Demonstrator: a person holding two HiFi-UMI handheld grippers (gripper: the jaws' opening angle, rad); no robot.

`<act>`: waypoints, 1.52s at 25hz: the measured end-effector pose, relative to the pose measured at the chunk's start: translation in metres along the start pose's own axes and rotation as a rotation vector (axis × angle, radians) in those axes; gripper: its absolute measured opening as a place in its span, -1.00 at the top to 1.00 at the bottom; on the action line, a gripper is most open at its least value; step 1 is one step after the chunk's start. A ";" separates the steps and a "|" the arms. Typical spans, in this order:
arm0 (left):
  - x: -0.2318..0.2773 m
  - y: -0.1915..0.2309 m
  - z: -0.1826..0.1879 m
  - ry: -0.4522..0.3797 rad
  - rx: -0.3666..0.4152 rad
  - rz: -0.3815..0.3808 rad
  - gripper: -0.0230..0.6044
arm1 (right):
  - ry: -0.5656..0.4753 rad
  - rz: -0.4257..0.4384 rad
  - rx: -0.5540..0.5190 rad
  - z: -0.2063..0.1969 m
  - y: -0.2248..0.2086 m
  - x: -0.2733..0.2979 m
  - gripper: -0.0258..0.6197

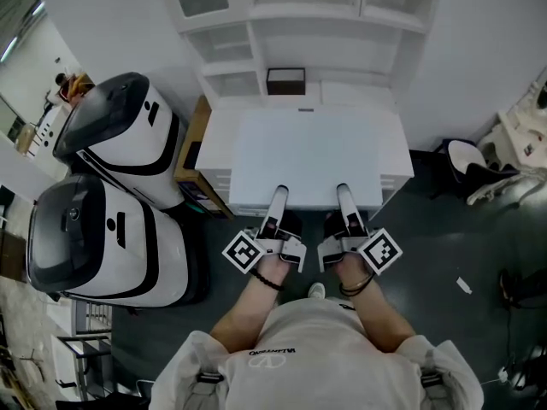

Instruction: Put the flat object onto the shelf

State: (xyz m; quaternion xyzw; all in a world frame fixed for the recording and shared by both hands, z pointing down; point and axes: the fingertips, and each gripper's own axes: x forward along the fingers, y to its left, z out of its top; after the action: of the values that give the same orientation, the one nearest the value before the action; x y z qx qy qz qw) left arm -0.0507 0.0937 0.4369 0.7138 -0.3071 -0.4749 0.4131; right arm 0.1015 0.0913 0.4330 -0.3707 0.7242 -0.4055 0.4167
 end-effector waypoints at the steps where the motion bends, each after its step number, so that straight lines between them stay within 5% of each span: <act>1: 0.007 0.001 -0.002 -0.006 0.006 -0.001 -0.09 | 0.007 0.004 0.006 0.006 -0.002 0.005 -0.13; 20: 0.111 0.049 -0.004 0.015 0.020 -0.011 -0.09 | -0.012 0.015 0.030 0.067 -0.050 0.082 -0.13; 38: 0.244 0.095 0.106 0.055 -0.018 -0.056 -0.09 | -0.101 0.020 -0.028 0.075 -0.066 0.250 -0.13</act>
State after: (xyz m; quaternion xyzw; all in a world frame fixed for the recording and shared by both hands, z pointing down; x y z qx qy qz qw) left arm -0.0657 -0.1854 0.3952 0.7313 -0.2712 -0.4692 0.4141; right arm 0.0875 -0.1740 0.3920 -0.3893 0.7114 -0.3719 0.4517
